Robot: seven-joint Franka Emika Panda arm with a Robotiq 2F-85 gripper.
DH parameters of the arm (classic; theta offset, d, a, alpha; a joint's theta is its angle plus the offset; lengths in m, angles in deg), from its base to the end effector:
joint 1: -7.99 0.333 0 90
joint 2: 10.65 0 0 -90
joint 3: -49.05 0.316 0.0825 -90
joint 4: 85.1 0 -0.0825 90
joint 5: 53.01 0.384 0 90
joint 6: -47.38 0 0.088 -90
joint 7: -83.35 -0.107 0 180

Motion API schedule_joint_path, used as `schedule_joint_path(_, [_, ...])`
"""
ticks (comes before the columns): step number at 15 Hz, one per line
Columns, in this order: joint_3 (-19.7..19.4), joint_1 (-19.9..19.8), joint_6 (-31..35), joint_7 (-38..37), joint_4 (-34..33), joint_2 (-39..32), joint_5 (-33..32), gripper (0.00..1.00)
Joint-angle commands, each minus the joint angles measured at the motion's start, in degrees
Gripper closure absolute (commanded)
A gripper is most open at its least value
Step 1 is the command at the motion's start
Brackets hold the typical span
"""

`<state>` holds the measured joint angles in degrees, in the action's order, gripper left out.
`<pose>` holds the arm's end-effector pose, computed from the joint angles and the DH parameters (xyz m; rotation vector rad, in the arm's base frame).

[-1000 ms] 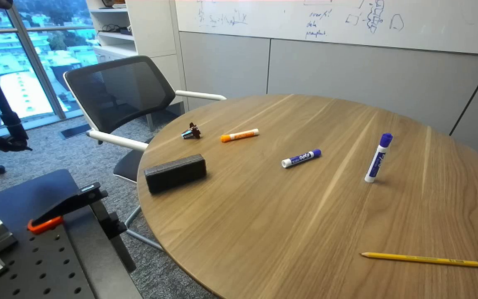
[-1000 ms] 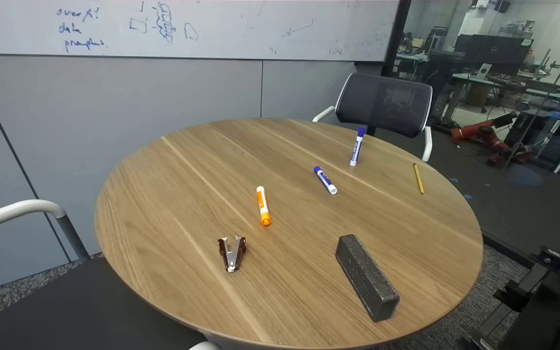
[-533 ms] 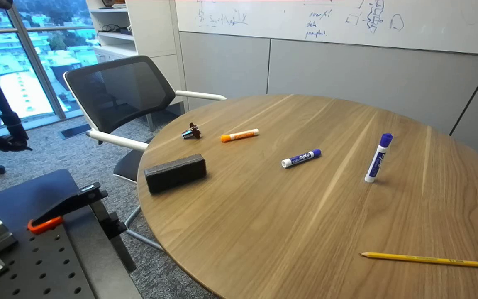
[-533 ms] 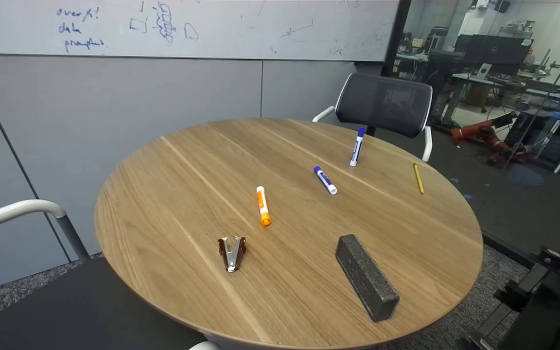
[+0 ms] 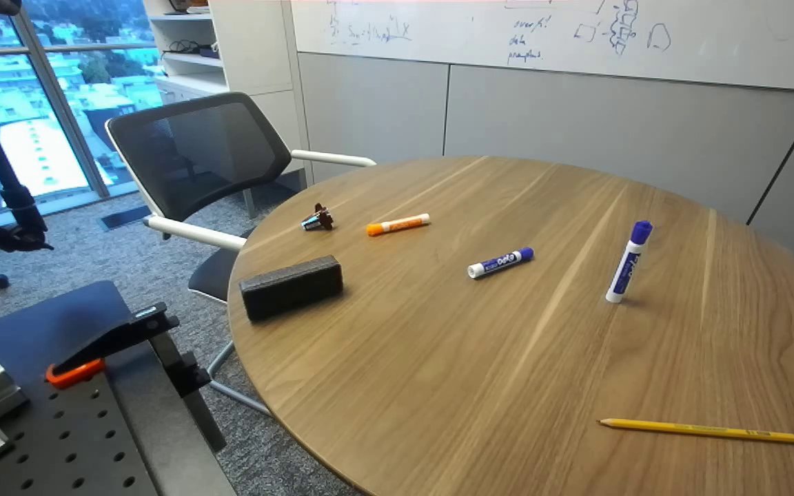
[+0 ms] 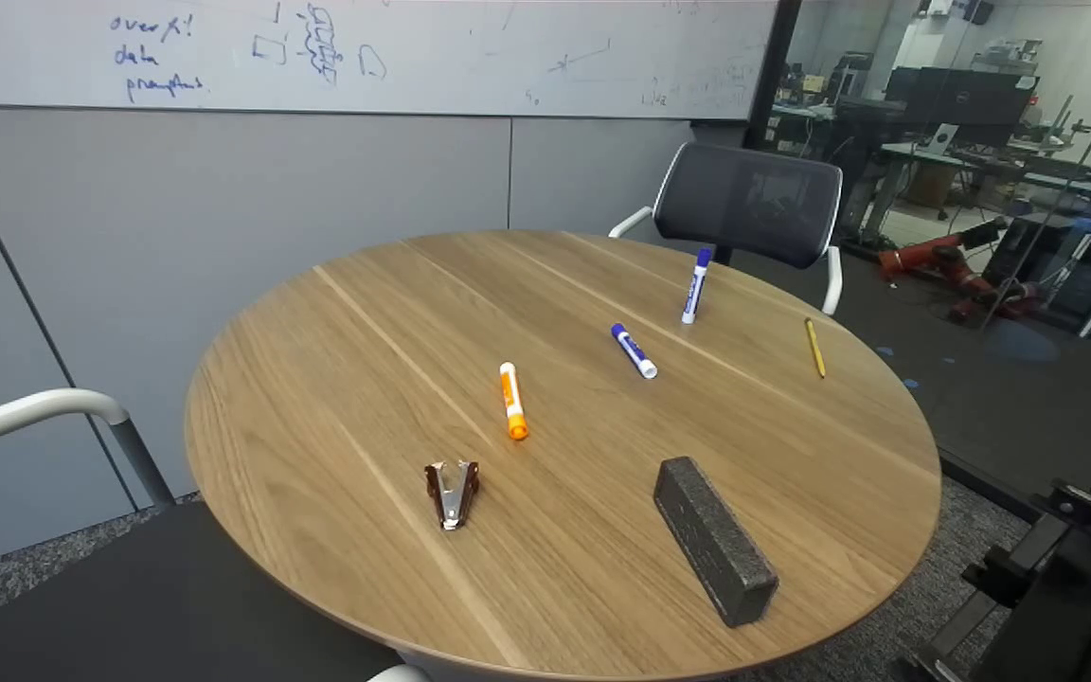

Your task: Move the black rectangular object to the right

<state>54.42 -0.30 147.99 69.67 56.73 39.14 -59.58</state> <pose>0.3017 -0.0182 0.5761 2.9243 -0.4490 0.2389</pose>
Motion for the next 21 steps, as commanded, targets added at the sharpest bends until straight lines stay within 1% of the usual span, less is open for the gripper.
schedule_joint_path(1, [-0.6,0.9,-0.1,-0.5,-0.1,-0.1,-0.5,0.0])
schedule_joint_path(9, [-0.6,0.9,-0.1,-0.5,-0.1,-0.1,-0.5,0.0])
schedule_joint_path(11, [0.5,1.3,2.1,-2.0,0.5,-2.1,0.4,0.0])
schedule_joint_path(13, [1.8,1.5,5.4,-3.5,-0.1,-6.7,0.8,0.0])
schedule_joint_path(15, [3.3,2.0,10.4,-5.1,-0.9,-12.9,1.1,0.0])
schedule_joint_path(18, [6.2,3.7,18.5,-8.0,-0.9,-23.0,0.8,0.0])
schedule_joint_path(21, [8.6,6.0,24.3,-11.2,-2.7,-34.1,0.2,0.0])
